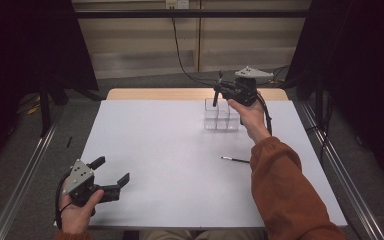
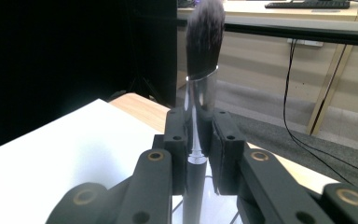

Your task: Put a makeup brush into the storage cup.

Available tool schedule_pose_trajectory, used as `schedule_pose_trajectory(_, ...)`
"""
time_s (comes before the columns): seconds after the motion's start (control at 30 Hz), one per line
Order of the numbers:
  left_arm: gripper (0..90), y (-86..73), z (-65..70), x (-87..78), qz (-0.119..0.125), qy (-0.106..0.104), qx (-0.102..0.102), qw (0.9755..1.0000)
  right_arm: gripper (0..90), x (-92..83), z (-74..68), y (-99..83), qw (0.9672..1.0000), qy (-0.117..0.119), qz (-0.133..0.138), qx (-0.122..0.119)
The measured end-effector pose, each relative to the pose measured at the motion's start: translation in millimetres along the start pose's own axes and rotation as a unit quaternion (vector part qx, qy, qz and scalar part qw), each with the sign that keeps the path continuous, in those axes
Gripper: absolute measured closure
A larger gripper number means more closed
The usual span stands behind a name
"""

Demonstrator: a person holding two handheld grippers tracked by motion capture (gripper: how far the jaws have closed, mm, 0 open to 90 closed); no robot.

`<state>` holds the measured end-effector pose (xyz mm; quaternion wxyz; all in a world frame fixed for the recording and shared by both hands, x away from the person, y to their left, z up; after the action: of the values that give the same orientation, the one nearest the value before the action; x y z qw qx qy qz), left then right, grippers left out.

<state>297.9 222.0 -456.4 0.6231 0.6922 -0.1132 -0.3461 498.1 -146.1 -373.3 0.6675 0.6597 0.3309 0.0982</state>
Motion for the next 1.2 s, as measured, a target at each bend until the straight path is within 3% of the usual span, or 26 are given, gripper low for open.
schedule_pose_trajectory(0.93,2.1,1.0,0.7,-0.5,0.001,-0.003,0.010,0.9999,78.7,18.0,6.2,-25.0,0.9996,-0.009,-0.027,0.000)
schedule_pose_trajectory(1.2,2.1,1.3,1.5,-0.2,0.002,-0.004,0.012,0.9999,78.7,19.0,10.9,-40.1,0.9993,-0.011,-0.035,0.008)
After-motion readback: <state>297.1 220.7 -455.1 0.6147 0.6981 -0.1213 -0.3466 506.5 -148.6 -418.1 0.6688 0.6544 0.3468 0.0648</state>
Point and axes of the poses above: each handheld gripper's, and its own axes: x roughly forward along the jaws, y roughly out of its top, z roughly to its right, the point moved 7 cm from there along x, roughly forward along the jaws, and after that the axes turned 2 degrees about -z, right-handed, at the moved point
